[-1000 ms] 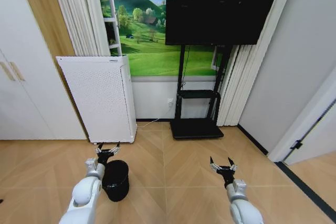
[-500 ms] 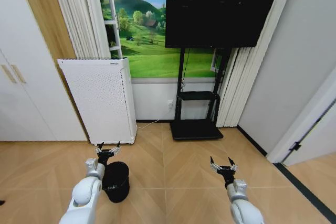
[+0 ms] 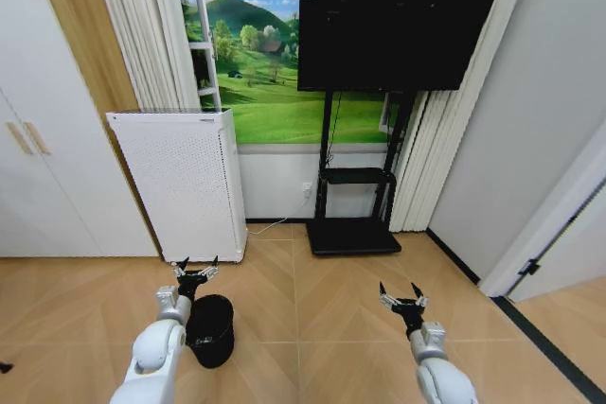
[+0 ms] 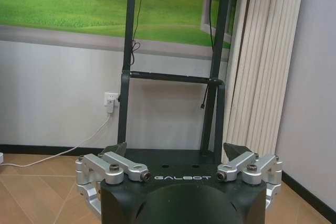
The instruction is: Pick up the trash bin and place the garbage on the floor into it.
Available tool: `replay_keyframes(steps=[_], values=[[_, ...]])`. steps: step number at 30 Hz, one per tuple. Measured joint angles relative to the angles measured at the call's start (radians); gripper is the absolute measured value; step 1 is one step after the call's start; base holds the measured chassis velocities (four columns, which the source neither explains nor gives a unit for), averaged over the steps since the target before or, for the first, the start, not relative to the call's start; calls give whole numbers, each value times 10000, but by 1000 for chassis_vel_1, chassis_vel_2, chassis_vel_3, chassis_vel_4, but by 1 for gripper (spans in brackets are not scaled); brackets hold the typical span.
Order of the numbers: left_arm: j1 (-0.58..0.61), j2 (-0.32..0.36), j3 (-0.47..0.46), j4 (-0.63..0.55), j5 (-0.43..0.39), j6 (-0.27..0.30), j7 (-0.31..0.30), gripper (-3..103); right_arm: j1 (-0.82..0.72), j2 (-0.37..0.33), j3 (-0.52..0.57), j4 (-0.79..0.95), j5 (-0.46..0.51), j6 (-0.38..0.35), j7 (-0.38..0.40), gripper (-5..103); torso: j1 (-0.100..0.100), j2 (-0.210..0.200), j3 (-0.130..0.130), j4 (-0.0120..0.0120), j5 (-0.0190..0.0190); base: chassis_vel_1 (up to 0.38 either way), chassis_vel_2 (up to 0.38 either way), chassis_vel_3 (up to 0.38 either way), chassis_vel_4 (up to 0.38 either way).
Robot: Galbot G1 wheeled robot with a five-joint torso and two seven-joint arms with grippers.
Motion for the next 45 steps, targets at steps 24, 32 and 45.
replay_keyframes(steps=[24,32,45], values=[[46,18,-62,-16,70,-20,-19,100,-38,83,4,120,-47,1,-2,100,441,1054,612,0,-1,0,0,0,0],[18,40,-58,-16,65,-15,-16,100,-25,56,31,126,-34,-12,-2,100,582,1400,816,0,0,0,0,0,0],[141,-1,91,-228,50,235,-448,100,-12,6,34,185,55,-261,-7,100,797,1907,1111,0,0,0,0,0,0]])
